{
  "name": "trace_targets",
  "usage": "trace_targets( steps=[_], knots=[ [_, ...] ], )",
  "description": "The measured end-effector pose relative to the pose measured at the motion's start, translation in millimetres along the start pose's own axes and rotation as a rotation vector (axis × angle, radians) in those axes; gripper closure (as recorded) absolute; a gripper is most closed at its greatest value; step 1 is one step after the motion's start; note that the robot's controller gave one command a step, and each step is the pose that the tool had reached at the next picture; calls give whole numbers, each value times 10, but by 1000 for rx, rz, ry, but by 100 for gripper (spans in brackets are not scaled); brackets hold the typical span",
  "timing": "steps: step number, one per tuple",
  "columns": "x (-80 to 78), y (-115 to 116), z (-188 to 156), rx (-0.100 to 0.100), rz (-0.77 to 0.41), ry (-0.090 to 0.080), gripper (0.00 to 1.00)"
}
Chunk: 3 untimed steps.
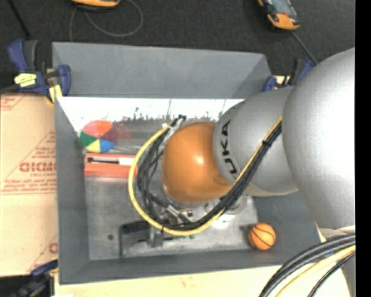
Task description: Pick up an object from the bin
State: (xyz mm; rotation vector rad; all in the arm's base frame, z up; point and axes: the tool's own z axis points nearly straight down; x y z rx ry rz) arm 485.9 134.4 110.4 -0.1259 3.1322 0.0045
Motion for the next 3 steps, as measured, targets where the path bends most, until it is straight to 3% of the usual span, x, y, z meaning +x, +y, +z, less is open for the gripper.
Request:
trace_targets(
  steps=[1, 2, 3],
  knots=[
    [-97, 114, -774, 3, -33, 10, 100],
    [-96, 115, -775, 3, -33, 10, 100],
    [-4, -30, -1244, 5, -31, 18, 100]
  ],
)
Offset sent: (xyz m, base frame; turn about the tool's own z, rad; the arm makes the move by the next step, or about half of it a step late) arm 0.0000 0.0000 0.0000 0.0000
